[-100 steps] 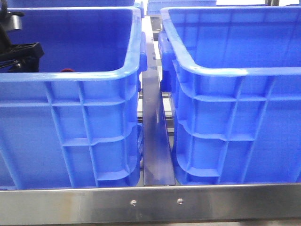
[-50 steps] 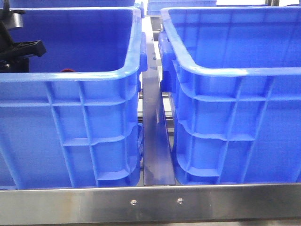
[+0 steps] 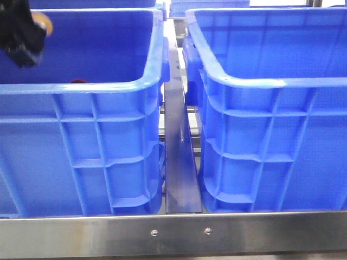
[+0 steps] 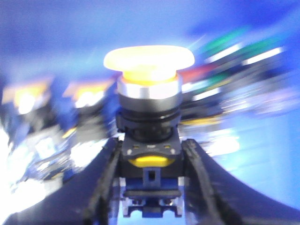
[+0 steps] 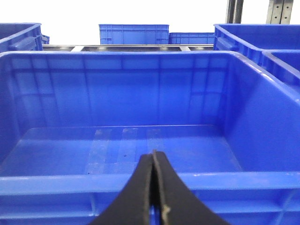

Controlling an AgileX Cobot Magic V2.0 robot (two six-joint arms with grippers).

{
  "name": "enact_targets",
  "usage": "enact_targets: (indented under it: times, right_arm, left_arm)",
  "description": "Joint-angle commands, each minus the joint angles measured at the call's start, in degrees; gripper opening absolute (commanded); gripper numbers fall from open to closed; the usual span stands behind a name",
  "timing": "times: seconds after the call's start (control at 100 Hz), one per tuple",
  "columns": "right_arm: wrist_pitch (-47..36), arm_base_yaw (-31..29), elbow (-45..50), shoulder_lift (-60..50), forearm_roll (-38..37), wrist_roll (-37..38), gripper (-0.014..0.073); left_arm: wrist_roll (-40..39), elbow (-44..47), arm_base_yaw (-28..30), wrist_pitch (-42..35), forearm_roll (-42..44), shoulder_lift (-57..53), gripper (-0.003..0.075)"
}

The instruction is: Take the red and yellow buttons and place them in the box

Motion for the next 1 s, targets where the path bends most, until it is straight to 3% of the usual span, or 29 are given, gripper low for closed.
enact_targets:
  times: [0.0,0.24,0.76,0.99]
  right_arm:
    - [-4.36,-0.26,0.31,-1.12,-0.85,-0.18,-0.0069]
    - [-4.36,-0.26,0.31,-1.12,-0.85,-0.18,-0.0069]
    - [-4.36,-0.26,0.31,-1.12,-0.85,-0.18,-0.0069]
    - [-4.36,-0.26,0.31,-1.12,-0.85,-0.18,-0.0069]
  left_arm:
    - [-0.14,1.63,-2.21,-7.23,-1.06,-6.63,-0.002]
    - [0.01,5.83,-8.25,-12.2,-1.06,-13.57,-0.002]
    - [3.04,5.83,-33.23,-16.54,-1.06,-13.5,-0.002]
    - [3.04,5.83,-37.37,-17.44,-1.06,-13.5,-0.002]
